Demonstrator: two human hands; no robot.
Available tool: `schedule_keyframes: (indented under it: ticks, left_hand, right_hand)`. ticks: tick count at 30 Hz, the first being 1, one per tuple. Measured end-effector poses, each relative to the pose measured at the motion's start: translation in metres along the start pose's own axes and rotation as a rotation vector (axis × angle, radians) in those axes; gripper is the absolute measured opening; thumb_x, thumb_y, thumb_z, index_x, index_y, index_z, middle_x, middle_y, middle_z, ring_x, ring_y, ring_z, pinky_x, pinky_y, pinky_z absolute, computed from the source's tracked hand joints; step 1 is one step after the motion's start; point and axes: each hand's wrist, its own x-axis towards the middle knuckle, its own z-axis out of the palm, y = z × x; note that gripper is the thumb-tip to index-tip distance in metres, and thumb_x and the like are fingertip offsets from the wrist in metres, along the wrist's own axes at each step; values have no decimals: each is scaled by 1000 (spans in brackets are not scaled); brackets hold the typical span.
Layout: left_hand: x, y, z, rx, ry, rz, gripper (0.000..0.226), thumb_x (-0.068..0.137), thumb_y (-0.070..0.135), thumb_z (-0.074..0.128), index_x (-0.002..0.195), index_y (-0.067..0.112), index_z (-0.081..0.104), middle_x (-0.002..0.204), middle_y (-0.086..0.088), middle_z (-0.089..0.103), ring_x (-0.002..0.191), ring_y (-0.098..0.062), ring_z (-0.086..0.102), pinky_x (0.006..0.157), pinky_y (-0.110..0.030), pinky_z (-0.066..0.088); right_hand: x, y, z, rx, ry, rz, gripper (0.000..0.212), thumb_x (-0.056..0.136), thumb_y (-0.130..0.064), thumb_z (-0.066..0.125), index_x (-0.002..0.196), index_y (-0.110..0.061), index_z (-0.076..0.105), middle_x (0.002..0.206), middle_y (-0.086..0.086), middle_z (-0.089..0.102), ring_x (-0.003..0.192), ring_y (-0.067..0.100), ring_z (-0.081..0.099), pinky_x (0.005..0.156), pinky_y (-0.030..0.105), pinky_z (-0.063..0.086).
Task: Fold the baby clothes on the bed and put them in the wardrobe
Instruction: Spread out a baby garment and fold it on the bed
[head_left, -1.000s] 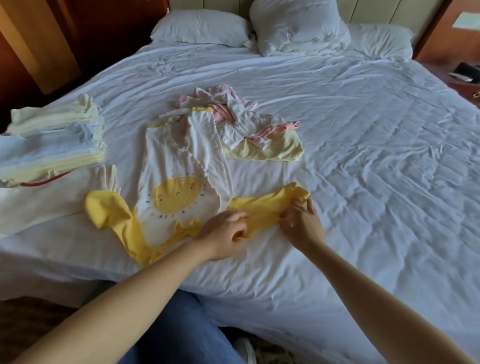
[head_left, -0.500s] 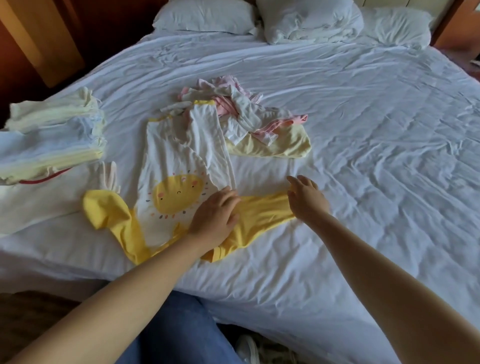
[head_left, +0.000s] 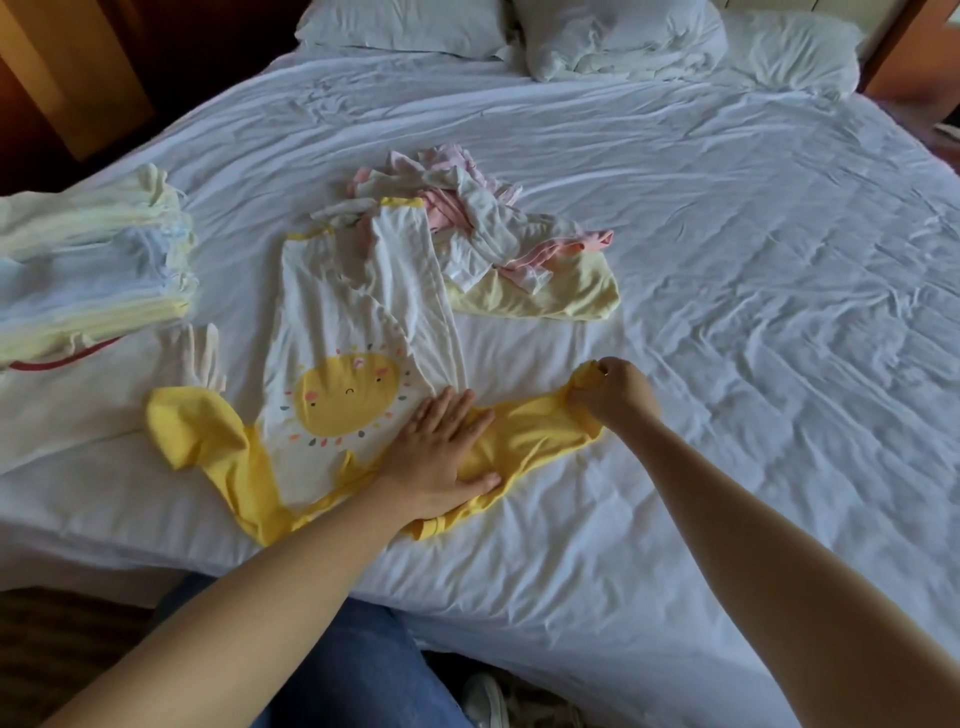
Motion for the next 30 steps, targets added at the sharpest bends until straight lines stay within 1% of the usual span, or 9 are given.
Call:
schedule_keyframes:
  ticks: [3, 6, 9, 12, 16, 19, 22, 27, 30]
  left_hand:
    - [2, 1, -8, -50, -52, -3, 92, 80, 81, 20, 155, 34, -3, 161, 2, -20, 147, -20, -24, 121, -42, -10]
    - [0, -2, -19, -226, -59, 23, 77, 93, 66, 40, 156, 31, 12, 163, 3, -11, 149, -17, -15, 122, -40, -5]
    - [-17, -11, -28, -763, 178, -52, 48, 100, 36, 49, 147, 28, 40, 159, 9, 24, 148, -8, 17, 119, -31, 21]
    - [-41, -33, -38, -1111, 429, -265, 29, 102, 18, 44, 126, 22, 61, 127, 9, 61, 124, -10, 54, 99, -19, 41]
    - [-65, -60, -52, -1548, 385, -483, 30, 107, 21, 33, 124, 7, 52, 100, -9, 67, 98, -27, 66, 81, -30, 53]
    - [-79, -70, -59, -1717, 287, -584, 36, 106, 39, 32, 123, 13, 49, 91, -9, 66, 80, -22, 66, 70, -30, 54]
    - [-87, -77, -56, -1520, 333, -577, 40, 98, 59, 37, 105, 24, 54, 91, -1, 61, 78, -9, 58, 65, -19, 47]
    - [-90, -88, -33, -1248, 369, -670, 55, 89, 32, 68, 136, 16, 44, 125, 1, 57, 87, -23, 68, 68, -33, 59]
    - [-95, -89, -26, -930, 368, -648, 56, 90, 33, 59, 142, 28, 36, 135, 1, 56, 89, -27, 69, 78, -40, 57]
  right_hand:
    - [-13, -26, -10, 354, -76, 24, 26, 70, -18, 82, 88, -14, 63, 88, 9, 68, 78, 22, 68, 68, 39, 61]
    - [-36, -61, -15, 537, -172, -1, 25, 73, -14, 82, 90, -14, 62, 87, 9, 67, 73, 18, 67, 60, 30, 59]
    - [-57, -94, -6, 602, -232, -44, 30, 74, -16, 82, 94, -17, 59, 89, 8, 66, 76, 18, 66, 64, 32, 59]
    - [-75, -120, 16, 608, -308, -68, 38, 75, -15, 81, 106, -15, 58, 85, 3, 62, 73, 14, 62, 63, 30, 57]
    - [-94, -147, 59, 555, -403, -83, 50, 73, -15, 82, 117, -10, 59, 92, 7, 68, 74, 16, 66, 62, 32, 59]
    - [-108, -157, 85, 514, -513, -110, 41, 75, -22, 82, 111, -13, 64, 92, 6, 70, 74, 16, 68, 62, 32, 59]
    - [-115, -158, 92, 488, -607, -150, 28, 86, -34, 71, 107, -15, 67, 84, 3, 71, 70, 16, 69, 61, 30, 56]
    - [-104, -124, 95, 161, -62, -381, 15, 91, -24, 58, 98, -24, 71, 93, -6, 72, 84, 12, 65, 69, 28, 50]
    - [-106, -91, 98, -11, -35, -534, 24, 92, -23, 56, 111, -28, 68, 115, -9, 67, 102, 12, 63, 82, 29, 50]
